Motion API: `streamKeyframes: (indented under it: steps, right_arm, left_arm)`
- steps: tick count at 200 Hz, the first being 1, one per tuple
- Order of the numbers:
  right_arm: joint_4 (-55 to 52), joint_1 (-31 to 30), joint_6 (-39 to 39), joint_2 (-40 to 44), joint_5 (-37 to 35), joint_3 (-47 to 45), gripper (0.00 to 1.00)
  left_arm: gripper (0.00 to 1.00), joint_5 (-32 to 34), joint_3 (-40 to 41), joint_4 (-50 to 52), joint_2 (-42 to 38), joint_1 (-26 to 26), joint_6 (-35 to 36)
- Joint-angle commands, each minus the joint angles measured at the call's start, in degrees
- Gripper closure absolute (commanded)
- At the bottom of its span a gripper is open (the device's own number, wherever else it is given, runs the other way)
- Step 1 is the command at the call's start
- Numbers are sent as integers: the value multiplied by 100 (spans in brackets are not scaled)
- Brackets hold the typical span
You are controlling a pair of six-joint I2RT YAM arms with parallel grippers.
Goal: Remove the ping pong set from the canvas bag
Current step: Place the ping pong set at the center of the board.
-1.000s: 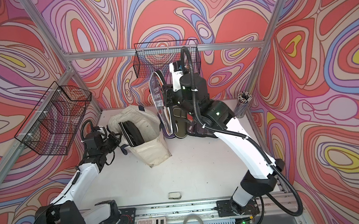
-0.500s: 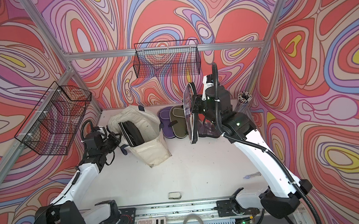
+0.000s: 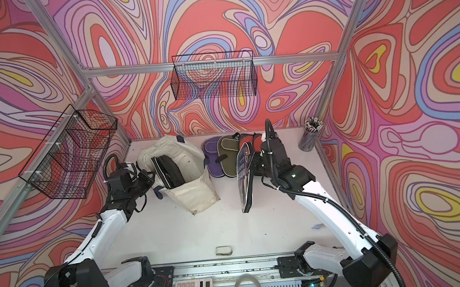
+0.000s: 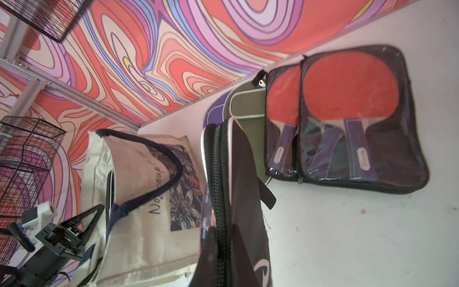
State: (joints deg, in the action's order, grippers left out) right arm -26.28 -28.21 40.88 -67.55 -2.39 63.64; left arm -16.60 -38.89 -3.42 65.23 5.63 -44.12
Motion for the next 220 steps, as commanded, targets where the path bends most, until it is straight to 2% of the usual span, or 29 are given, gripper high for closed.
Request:
streamKeyframes:
  steps: [1,84,121,165,208,220]
  right_arm:
    - [1193,8,595,283,357,-350,100]
    - [2059,6,1091,312,628,-1591,100]
    - [2261,-16,1281,236,854,-1630,100]
    - [2632,-359,1490,-86,1127,-1427,100]
    - [4240,-502,2428,-453,1829,-1954,100]
    - [4349,-506,2473,-464,1880,-2041,100]
  left_arm:
    - [100,74,-50,132,-111,16,90]
    - [100,95,-89,130,-53,17,113]
    - [100,98,-134,138,0,17,123]
    - [100,118,-158,155,-1,17,136]
    - [100,176,-197,231,-46,16,184]
    - [100,175,-193,245,-49,17,192]
